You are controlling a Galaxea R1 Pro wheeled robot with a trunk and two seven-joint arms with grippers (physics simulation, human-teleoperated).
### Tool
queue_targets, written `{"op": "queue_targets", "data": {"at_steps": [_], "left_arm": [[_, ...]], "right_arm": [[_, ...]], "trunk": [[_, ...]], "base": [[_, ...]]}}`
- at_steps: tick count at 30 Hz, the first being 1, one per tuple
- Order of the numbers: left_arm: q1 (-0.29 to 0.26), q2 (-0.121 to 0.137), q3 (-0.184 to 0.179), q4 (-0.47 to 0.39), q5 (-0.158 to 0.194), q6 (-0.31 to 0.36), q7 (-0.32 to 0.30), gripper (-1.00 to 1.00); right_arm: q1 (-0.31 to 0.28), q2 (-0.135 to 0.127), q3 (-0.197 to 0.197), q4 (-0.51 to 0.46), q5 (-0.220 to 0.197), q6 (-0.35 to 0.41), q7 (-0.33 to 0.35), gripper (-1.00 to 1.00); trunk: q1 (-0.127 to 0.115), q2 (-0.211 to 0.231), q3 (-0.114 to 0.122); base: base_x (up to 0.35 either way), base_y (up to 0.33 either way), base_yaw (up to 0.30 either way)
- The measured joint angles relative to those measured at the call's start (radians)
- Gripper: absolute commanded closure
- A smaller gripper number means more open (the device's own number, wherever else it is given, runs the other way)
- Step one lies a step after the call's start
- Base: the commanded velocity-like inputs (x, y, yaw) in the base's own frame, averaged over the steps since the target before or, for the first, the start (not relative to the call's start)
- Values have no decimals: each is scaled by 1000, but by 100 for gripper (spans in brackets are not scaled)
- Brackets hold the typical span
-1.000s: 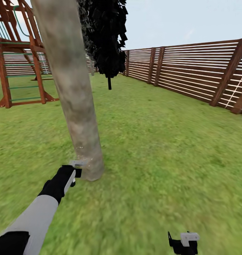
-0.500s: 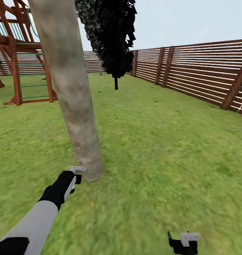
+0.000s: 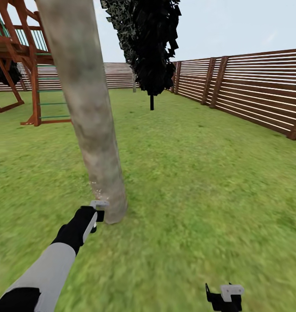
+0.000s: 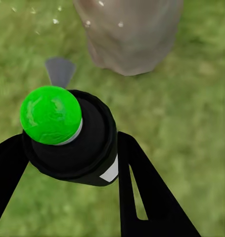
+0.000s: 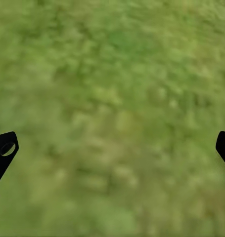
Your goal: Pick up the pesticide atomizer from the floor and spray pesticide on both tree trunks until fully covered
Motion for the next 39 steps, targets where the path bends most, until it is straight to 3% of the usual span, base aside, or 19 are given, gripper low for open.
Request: {"op": "queue_targets", "data": {"at_steps": [7, 13, 21, 24, 30, 32, 35, 36, 39], "left_arm": [[3, 17, 5, -14, -6, 11, 5, 100], [5, 3, 1, -24, -3, 9, 10, 100], [10, 14, 3, -27, -6, 5, 8, 100], [13, 13, 6, -107, -3, 7, 7, 100], [15, 8, 1, -126, -5, 7, 8, 100], [17, 18, 4, -120, -10, 7, 8, 100], [46, 76, 7, -114, -10, 6, 8, 100], [48, 79, 6, -113, -3, 5, 9, 100], [51, 34, 2, -108, 9, 2, 8, 100]], "right_arm": [[0, 0, 0, -1, 0, 0, 0, -100], [0, 0, 0, -1, 0, 0, 0, -100], [0, 0, 0, 0, 0, 0, 0, -100], [0, 0, 0, 0, 0, 0, 0, -100], [0, 0, 0, 0, 0, 0, 0, -100], [0, 0, 0, 0, 0, 0, 0, -100], [0, 0, 0, 0, 0, 0, 0, -100], [0, 0, 0, 0, 0, 0, 0, -100], [0, 0, 0, 0, 0, 0, 0, -100]], "trunk": [[0, 0, 0], [0, 0, 0], [0, 0, 0], [0, 0, 0], [0, 0, 0], [0, 0, 0], [0, 0, 0], [0, 0, 0], [0, 0, 0]], "base": [[5, -3, 18], [73, -194, 124], [-63, -262, 21], [-1, -242, 243], [193, -204, 276], [141, -235, 230], [132, -244, 53], [162, -245, 8], [174, -240, 2]]}}
